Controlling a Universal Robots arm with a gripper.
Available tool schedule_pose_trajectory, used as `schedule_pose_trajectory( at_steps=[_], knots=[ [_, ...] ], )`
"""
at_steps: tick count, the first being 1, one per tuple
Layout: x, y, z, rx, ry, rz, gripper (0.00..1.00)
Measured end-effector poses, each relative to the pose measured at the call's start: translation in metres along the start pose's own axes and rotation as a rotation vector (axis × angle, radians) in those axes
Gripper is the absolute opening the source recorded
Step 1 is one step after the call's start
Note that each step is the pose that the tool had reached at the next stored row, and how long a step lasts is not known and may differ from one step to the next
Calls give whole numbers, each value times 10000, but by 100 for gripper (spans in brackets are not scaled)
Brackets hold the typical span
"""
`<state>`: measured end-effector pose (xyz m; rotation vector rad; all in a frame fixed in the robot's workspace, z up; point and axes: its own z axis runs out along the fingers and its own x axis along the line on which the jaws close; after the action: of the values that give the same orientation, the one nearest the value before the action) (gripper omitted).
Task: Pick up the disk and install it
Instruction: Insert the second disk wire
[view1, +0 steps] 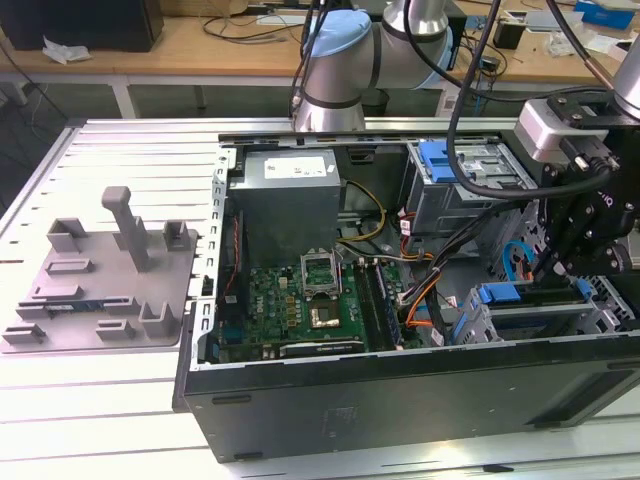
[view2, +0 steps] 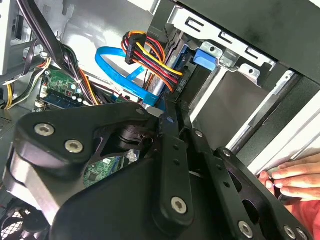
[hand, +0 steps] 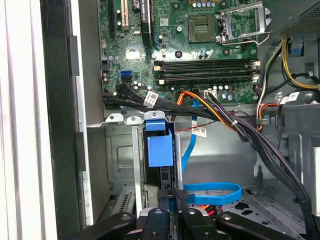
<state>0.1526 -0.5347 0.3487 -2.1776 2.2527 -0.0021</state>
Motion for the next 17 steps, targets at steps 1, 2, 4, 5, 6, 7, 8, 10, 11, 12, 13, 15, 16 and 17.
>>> schedule_pose_trajectory(
  at_steps=[1, 2, 4, 5, 6, 7, 8, 10, 11, 12, 13, 15, 16, 17],
  knots=[
    [0, 0, 2, 0, 0, 0, 16],
    [0, 0, 4, 0, -1, 0, 16],
    [0, 0, 7, 0, 0, 0, 16],
    [0, 0, 9, 0, 1, 0, 16],
    [0, 0, 12, 0, 0, 1, 16],
    [0, -3, 15, 0, 0, 0, 16],
    [0, -4, 17, 0, 0, 1, 16],
    [0, -4, 22, 0, 0, 0, 16],
    [0, -4, 25, 0, -1, 0, 16],
    [0, -4, 29, 0, 0, 0, 16],
    [0, -4, 34, 0, 2, 0, 16],
    [0, -4, 42, 0, -3, 0, 16],
    [0, -4, 43, 0, 0, 0, 16],
    [0, -4, 45, 0, 0, 0, 16]
  ],
)
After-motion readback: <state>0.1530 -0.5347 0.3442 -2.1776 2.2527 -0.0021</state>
